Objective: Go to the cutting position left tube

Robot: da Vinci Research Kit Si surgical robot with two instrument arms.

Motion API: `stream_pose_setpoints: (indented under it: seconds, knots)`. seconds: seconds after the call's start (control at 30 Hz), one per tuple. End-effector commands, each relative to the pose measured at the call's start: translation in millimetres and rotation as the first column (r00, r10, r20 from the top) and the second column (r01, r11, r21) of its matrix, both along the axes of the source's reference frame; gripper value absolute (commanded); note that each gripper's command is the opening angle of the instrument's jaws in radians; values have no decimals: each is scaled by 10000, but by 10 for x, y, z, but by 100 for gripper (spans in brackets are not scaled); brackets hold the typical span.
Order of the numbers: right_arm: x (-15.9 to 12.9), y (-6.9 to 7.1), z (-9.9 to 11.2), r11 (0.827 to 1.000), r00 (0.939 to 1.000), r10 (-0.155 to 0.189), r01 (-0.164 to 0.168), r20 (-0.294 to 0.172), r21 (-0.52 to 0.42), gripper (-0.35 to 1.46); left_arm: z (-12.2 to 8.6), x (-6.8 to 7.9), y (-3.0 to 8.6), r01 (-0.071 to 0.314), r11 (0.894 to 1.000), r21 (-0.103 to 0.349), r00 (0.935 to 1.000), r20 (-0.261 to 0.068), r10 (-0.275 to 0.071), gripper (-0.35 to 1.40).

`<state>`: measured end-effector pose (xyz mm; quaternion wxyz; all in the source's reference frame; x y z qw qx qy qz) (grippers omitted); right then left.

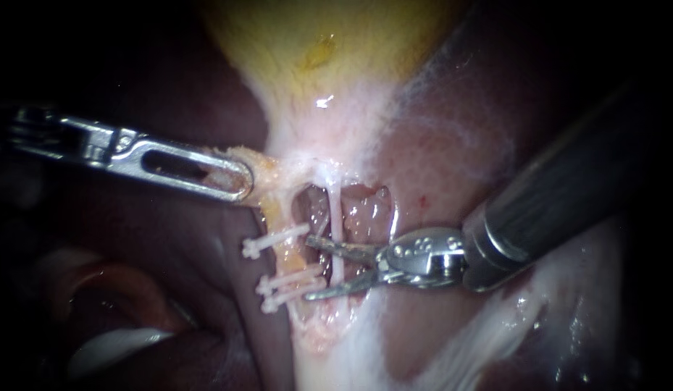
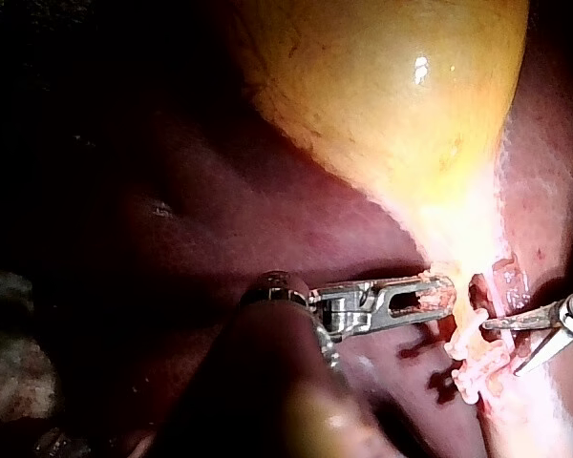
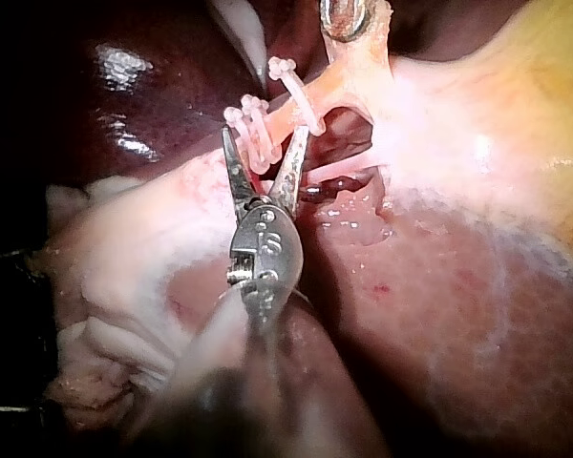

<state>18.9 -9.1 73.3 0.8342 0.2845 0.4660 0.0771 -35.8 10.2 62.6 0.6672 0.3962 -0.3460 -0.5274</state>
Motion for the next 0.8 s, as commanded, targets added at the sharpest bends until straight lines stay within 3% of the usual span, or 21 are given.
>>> stream_pose_setpoints:
  seconds: [0.03,0.53,0.8]
  knots:
    - [1,-1,2,10000,10000,5,-5,22,46,141,0,0,0,-12,10000,6,10000,9,12,-35]
    - [21,-5,13,9991,9997,-260,260,4,333,140,1,-1,0,-7,10000,1,10000,4,7,-35]
    - [32,-7,19,9989,9997,-246,244,52,407,140,1,-2,-1,-22,10000,13,10000,16,22,-35]
